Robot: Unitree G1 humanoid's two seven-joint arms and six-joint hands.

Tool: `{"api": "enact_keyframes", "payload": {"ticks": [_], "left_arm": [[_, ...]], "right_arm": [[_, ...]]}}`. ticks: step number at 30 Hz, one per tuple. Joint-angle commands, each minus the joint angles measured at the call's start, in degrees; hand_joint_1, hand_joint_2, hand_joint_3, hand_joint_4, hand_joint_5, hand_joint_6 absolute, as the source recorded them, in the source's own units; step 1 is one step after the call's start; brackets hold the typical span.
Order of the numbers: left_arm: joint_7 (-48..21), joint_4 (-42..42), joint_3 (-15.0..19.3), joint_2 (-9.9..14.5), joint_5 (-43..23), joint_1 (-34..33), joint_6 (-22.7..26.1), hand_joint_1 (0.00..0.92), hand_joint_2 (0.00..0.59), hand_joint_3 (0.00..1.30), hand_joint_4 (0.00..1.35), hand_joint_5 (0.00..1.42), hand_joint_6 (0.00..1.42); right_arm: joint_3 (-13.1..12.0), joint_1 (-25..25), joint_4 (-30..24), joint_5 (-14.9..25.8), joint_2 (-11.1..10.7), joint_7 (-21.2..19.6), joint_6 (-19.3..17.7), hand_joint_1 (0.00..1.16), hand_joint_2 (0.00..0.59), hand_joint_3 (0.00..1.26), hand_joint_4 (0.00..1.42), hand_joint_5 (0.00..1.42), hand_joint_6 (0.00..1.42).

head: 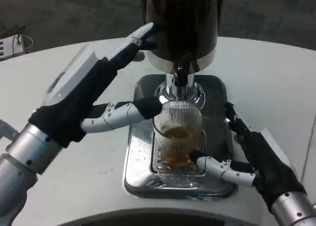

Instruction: Grasp the cup under the faucet to collect the drink, then remove the cup.

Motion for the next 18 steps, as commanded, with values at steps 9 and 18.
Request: {"api": "enact_keyframes", "payload": {"ticks": [9,18], "left_arm": [[-0.94,-2.86,4.18,4.91,-0.94,9.43,3.27,0.0,0.066,0.1,0.06,0.16,0.22],[-1.46,-3.63,6.12,6.25,-1.56,14.15,3.51,0.0,0.067,0.11,0.06,0.16,0.22]], "right_arm": [[2.1,-3.3,4.69,-0.11,0.23,-0.91,-3.32,0.79,0.222,0.0,0.0,0.0,0.0],[2.84,-4.53,7.23,-0.85,0.77,-2.55,-4.28,0.81,0.209,0.0,0.0,0.0,0.01]]}}
